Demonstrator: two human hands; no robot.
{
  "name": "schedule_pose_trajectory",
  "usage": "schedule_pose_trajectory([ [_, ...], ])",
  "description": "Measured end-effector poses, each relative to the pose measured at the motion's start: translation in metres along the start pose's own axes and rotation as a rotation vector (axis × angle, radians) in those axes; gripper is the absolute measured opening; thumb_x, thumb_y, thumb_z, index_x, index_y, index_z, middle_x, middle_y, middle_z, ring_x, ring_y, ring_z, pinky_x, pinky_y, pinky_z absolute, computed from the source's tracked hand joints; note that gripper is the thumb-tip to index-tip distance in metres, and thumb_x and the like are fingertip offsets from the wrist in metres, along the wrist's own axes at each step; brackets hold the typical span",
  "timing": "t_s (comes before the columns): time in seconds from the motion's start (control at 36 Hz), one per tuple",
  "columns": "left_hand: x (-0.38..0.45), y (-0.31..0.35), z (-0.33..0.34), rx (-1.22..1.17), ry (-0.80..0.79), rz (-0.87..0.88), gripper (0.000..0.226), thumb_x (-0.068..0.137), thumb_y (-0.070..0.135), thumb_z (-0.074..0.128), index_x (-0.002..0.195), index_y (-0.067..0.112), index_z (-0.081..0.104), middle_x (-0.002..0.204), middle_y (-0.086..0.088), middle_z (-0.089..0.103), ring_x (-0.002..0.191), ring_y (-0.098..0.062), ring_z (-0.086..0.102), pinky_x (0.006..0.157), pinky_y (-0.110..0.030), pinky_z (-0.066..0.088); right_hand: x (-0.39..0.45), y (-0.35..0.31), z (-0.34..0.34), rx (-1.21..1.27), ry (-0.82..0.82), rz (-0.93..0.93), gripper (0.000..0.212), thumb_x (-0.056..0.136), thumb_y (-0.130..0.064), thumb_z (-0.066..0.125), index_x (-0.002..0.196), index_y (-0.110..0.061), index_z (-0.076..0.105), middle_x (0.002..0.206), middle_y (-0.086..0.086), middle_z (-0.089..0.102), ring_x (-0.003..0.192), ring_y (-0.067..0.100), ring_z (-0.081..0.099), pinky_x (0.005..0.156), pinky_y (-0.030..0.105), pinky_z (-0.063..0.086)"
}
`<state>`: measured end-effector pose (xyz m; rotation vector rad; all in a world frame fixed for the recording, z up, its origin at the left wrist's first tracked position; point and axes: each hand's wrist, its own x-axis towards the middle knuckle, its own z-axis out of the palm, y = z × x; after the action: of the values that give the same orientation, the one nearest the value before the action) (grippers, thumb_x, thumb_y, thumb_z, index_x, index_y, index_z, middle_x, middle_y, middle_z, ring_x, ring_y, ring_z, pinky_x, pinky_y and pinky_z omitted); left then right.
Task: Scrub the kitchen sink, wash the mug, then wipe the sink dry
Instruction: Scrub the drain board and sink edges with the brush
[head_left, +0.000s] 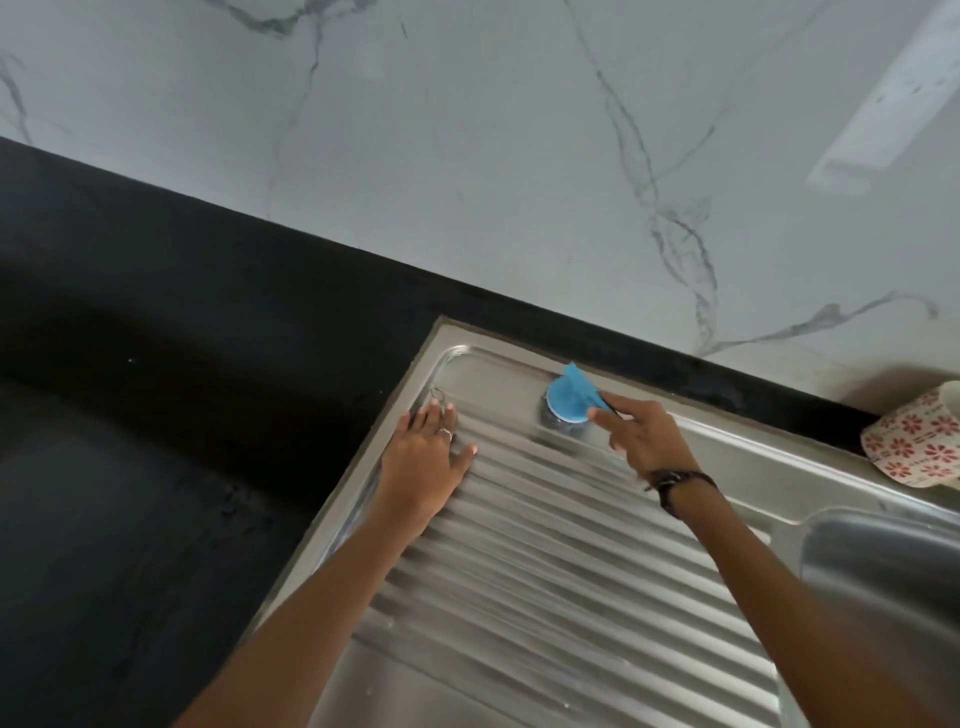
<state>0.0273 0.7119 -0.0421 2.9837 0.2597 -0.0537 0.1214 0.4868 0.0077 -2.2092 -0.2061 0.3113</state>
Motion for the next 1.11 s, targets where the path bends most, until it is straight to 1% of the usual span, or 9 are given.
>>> schedule_pose_trajectory([
  [0.08,-0.001,0.000,0.000,0.009,0.000,-0.005,0.062,0.098,0.047,0.028,0.147,0.011,0.022,0.153,-0.010,0.025,0.143,-0.018,0.020,0.119,-0.032,0.009,0.026,-0.023,0.021,-0.033,-0.011,-0.013,0.033,0.092,-0.025,0.057,0.122,-0.013,0.062,0.060,-0.005,0.051,0.052,0.007,0.047,0.043,0.004,0.035],
  [0.14,-0.001,0.000,0.000,0.002,0.001,0.002,0.061,0.098,0.047,0.026,0.147,0.010,0.023,0.153,-0.010,0.025,0.143,-0.018,0.020,0.118,-0.032,0.009,0.044,-0.042,0.045,-0.095,-0.057,-0.058,0.034,0.091,-0.028,0.056,0.120,-0.014,0.064,0.073,0.002,0.060,0.065,0.016,0.054,0.063,0.019,0.048],
  [0.19,0.000,0.000,-0.001,-0.003,-0.021,-0.003,0.058,0.100,0.042,0.027,0.148,0.010,0.021,0.154,-0.010,0.023,0.144,-0.018,0.018,0.118,-0.032,0.007,0.057,-0.067,0.072,-0.166,-0.091,-0.080,0.033,0.092,-0.031,0.051,0.118,-0.016,0.064,0.089,0.009,0.064,0.078,0.023,0.059,0.078,0.036,0.050],
  [0.28,0.006,-0.002,-0.004,0.012,-0.062,-0.013,0.055,0.101,0.036,0.027,0.148,0.010,0.018,0.155,-0.011,0.019,0.145,-0.018,0.014,0.118,-0.032,0.007,0.065,-0.092,0.090,-0.201,-0.118,-0.045,0.031,0.092,-0.030,0.048,0.115,-0.014,0.063,0.095,0.011,0.066,0.085,0.024,0.063,0.083,0.039,0.051],
  [0.36,0.006,-0.002,-0.007,-0.014,-0.109,-0.012,0.053,0.101,0.032,0.027,0.148,0.010,0.017,0.155,-0.010,0.018,0.145,-0.018,0.013,0.118,-0.033,0.008,0.052,-0.080,0.077,-0.187,-0.116,-0.041,0.032,0.093,-0.029,0.047,0.115,-0.012,0.063,0.094,0.013,0.065,0.083,0.025,0.061,0.082,0.039,0.050],
  [0.58,0.008,-0.005,-0.009,-0.016,-0.144,0.003,0.053,0.100,0.031,0.029,0.148,0.012,0.018,0.155,-0.008,0.019,0.145,-0.019,0.013,0.118,-0.034,0.009,0.019,-0.018,0.032,-0.229,0.042,0.034,0.038,0.093,-0.040,0.047,0.126,-0.026,0.058,0.101,0.010,0.068,0.093,0.029,0.063,0.085,0.044,0.051],
  [0.81,0.009,-0.004,-0.013,-0.022,-0.174,0.005,0.053,0.101,0.030,0.029,0.149,0.012,0.016,0.156,-0.009,0.016,0.145,-0.019,0.011,0.119,-0.034,0.009,0.044,-0.058,0.081,-0.186,0.054,-0.019,0.039,0.095,-0.037,0.045,0.129,-0.022,0.056,0.113,0.011,0.065,0.104,0.030,0.059,0.084,0.035,0.045],
  [0.97,0.010,-0.003,-0.008,-0.012,-0.160,-0.006,0.053,0.100,0.030,0.028,0.148,0.011,0.017,0.156,-0.010,0.017,0.145,-0.018,0.011,0.118,-0.034,0.010,0.053,-0.088,0.116,-0.120,0.070,-0.021,0.039,0.096,-0.034,0.041,0.127,-0.016,0.057,0.103,0.014,0.066,0.091,0.026,0.061,0.077,0.036,0.048],
  [1.11,0.008,-0.004,-0.011,-0.013,-0.158,0.003,0.053,0.100,0.030,0.030,0.148,0.012,0.017,0.155,-0.010,0.018,0.145,-0.019,0.013,0.118,-0.035,0.012,0.037,-0.073,0.098,-0.268,0.029,-0.077,0.038,0.098,-0.035,0.040,0.132,-0.020,0.050,0.105,0.008,0.065,0.090,0.022,0.062,0.082,0.037,0.053],
])
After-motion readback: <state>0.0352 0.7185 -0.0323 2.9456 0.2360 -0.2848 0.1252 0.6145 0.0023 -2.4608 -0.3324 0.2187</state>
